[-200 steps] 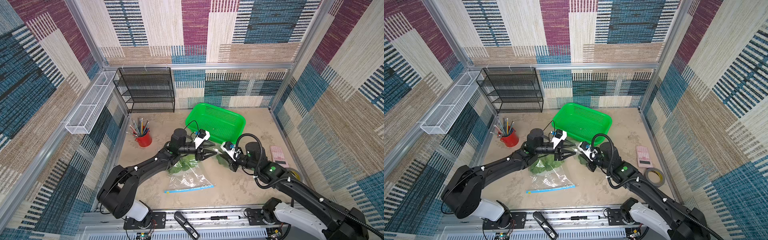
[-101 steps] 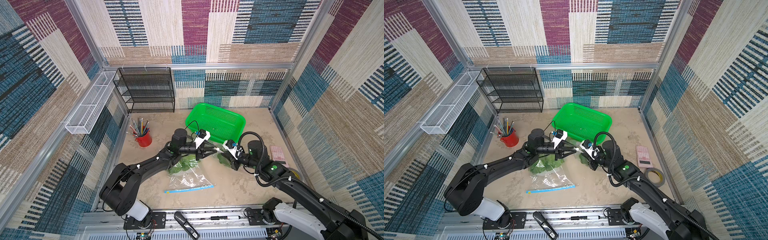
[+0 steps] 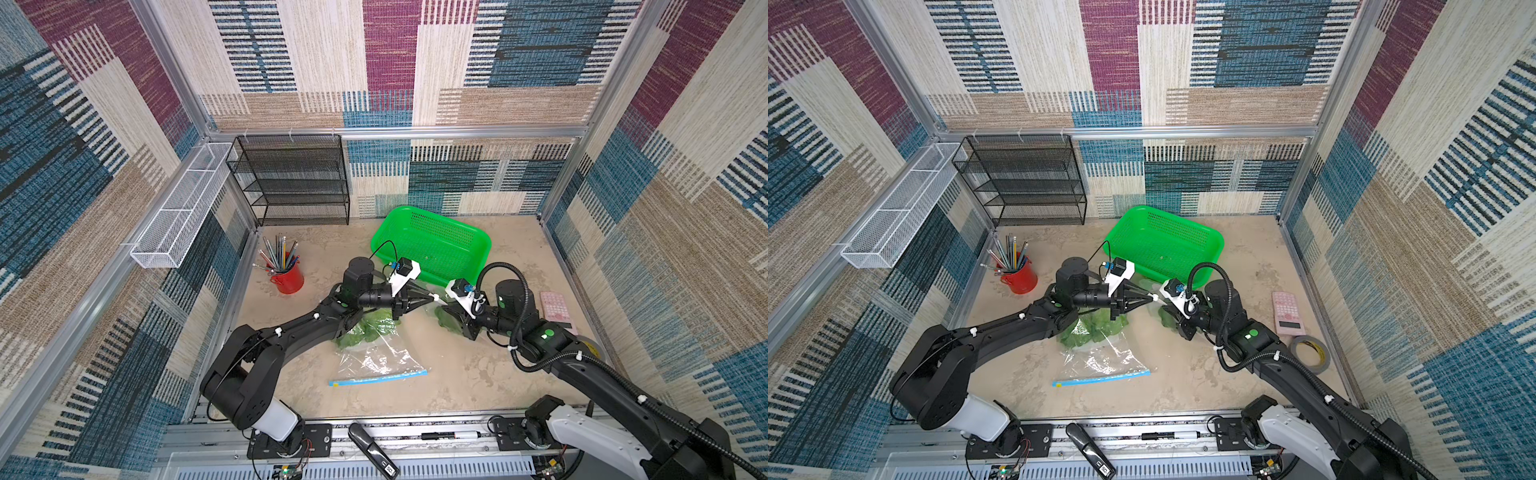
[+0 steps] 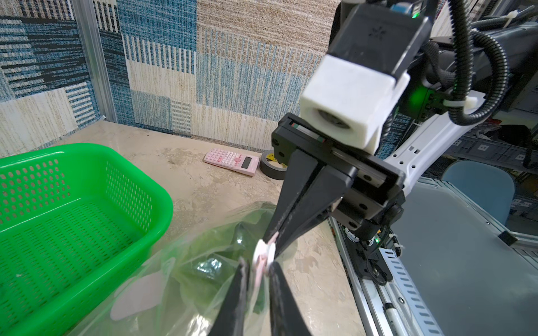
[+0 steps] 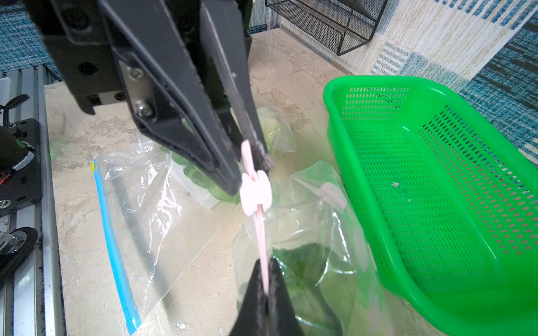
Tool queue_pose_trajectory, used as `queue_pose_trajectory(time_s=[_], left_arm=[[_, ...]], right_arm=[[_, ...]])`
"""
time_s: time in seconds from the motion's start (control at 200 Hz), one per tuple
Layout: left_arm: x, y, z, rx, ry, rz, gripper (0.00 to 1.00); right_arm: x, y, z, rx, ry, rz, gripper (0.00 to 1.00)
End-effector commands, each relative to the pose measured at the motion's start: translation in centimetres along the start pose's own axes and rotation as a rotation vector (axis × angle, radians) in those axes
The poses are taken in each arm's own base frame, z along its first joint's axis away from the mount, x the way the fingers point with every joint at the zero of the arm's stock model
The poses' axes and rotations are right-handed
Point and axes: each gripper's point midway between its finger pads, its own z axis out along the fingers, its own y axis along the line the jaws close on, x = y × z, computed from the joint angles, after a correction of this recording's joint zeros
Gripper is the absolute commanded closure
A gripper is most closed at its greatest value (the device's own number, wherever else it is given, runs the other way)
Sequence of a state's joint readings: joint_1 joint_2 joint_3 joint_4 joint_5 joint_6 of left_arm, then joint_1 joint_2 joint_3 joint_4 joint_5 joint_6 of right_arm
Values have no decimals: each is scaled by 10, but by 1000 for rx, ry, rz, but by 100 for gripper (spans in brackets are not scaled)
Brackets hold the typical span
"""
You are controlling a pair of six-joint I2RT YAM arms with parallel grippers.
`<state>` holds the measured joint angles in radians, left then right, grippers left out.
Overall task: Open the zip-top bag and take out the chinese cabbages
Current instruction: Adjust the zipper food storage bag at the center of the board, then unzip the zipper on the zipper food storage bag.
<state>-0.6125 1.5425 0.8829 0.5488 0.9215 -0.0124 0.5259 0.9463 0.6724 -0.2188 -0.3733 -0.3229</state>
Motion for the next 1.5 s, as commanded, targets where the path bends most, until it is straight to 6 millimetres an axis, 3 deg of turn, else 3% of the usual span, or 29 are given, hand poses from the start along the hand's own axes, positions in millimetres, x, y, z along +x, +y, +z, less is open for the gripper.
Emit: queue_pose_trajectory(time_s=[0.0,0.716,0.791,0.892,1.027,1.102,1.252,1.377,1.493], left_arm=[[-2,-3,-2,8,-6,2,84],[0,1,-3,-1,-19,-30,98],[-8,0,-4,3,-55,-1,100],[-10,0,-4,1,-71,-5,100],[-11,0,-4,3,-89,-14,100],[-11,0,-4,1,-97,-12,100],[-11,0,-4,1,-98,-5,100],[-10,0,-6,-6,-94,2,100],[-8,-2,-7,-13,-89,17,100]], right_arm=[[-9,-1,-2,0,-27,-15,94],[-11,0,-1,-14,-33,-3,92],[-12,0,0,-16,-33,-1,91],[-18,-1,-3,-7,-52,0,83],[-33,0,-9,-14,-95,3,51],[-39,4,-11,-41,-105,6,42],[-42,8,-7,-82,-100,1,42],[-44,8,-4,-94,-98,-6,51],[-45,7,-3,-97,-97,-10,54]])
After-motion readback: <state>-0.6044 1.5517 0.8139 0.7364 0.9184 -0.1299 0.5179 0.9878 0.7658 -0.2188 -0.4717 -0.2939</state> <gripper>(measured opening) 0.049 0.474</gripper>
